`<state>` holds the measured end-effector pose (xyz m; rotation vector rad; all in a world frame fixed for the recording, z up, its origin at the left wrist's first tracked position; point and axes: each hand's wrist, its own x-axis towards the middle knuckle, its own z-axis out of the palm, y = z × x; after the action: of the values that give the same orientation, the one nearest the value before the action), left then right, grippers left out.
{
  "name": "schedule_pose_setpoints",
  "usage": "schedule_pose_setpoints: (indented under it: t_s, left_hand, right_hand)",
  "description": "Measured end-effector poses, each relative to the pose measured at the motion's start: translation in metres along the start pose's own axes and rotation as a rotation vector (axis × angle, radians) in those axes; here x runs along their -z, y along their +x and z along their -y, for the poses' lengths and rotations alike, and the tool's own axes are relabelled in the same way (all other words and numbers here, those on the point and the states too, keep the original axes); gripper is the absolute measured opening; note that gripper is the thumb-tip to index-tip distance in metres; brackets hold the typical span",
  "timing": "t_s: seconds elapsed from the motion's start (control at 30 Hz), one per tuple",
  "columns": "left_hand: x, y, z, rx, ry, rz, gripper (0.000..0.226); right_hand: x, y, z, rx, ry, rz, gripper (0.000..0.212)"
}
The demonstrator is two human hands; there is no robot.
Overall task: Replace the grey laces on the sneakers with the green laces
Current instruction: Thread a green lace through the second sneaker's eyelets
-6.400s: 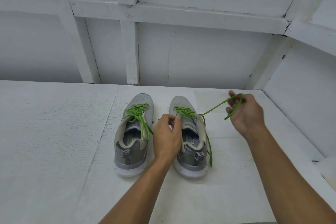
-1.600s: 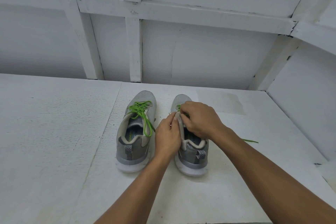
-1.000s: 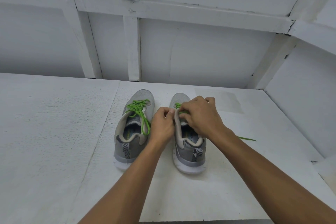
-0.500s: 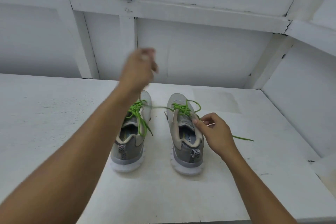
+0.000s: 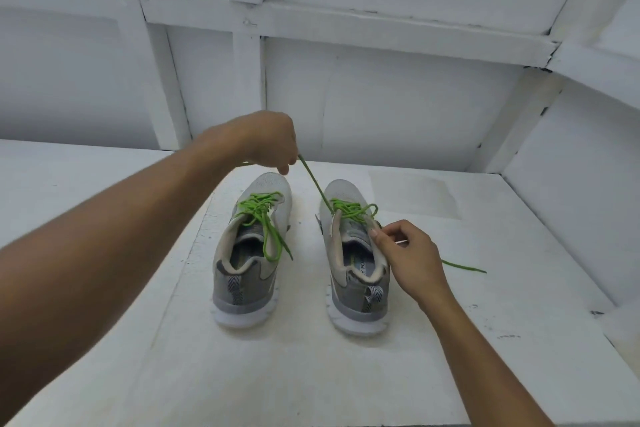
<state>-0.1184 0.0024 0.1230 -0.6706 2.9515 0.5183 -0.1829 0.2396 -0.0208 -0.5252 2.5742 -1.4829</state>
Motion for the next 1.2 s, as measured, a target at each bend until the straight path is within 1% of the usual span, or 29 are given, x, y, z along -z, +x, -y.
schedule_pose_setpoints:
  t_s: [0.13, 0.23, 0.33, 0.4, 0.43, 0.53, 0.6, 0.67, 0.73, 0.9, 1.2]
  left_hand:
    - [0.012, 0.003, 0.003, 0.036, -0.047, -0.058, 0.02]
    - [0.019, -0.001, 0.003, 0.028, -0.03, -0.073, 0.02]
    - [0.022, -0.006, -0.002, -0.018, -0.003, -0.103, 0.027]
    - [0.017, -0.009, -0.012, -0.054, -0.02, -0.122, 0.024]
    - [0.013, -0.012, -0.02, -0.075, -0.03, -0.101, 0.025]
    - [-0.013, -0.016, -0.046, -0.217, -0.089, 0.066, 0.036]
    - [-0.039, -0.018, -0.059, -0.264, -0.1, 0.086, 0.032]
    - [-0.064, -0.015, -0.067, -0.271, -0.131, 0.027, 0.023]
    - [-0.083, -0.012, -0.071, -0.281, -0.107, -0.023, 0.018]
    - [-0.108, -0.004, -0.071, -0.243, -0.01, -0.129, 0.022]
    - [-0.124, -0.004, -0.072, -0.268, -0.036, -0.16, 0.022]
  right_hand:
    - [0.003, 0.0, 0.0, -0.003, 0.018, 0.004, 0.019]
    - [0.003, 0.0, 0.002, -0.003, 0.002, 0.013, 0.019]
    - [0.005, 0.001, 0.004, 0.004, 0.0, 0.006, 0.018]
    - [0.006, 0.003, 0.006, 0.019, 0.002, -0.002, 0.017]
    - [0.007, 0.004, 0.007, 0.024, 0.003, -0.004, 0.017]
    - [0.007, 0.005, 0.007, 0.029, -0.008, -0.018, 0.021]
    - [0.006, 0.005, 0.006, -0.003, 0.008, -0.044, 0.022]
    - [0.004, 0.004, 0.004, -0.059, 0.043, -0.063, 0.023]
    - [0.002, 0.003, 0.005, -0.118, 0.076, -0.07, 0.024]
    - [0.0, 0.003, 0.007, -0.194, 0.136, -0.07, 0.023]
    - [0.0, 0.004, 0.005, -0.197, 0.191, -0.058, 0.023]
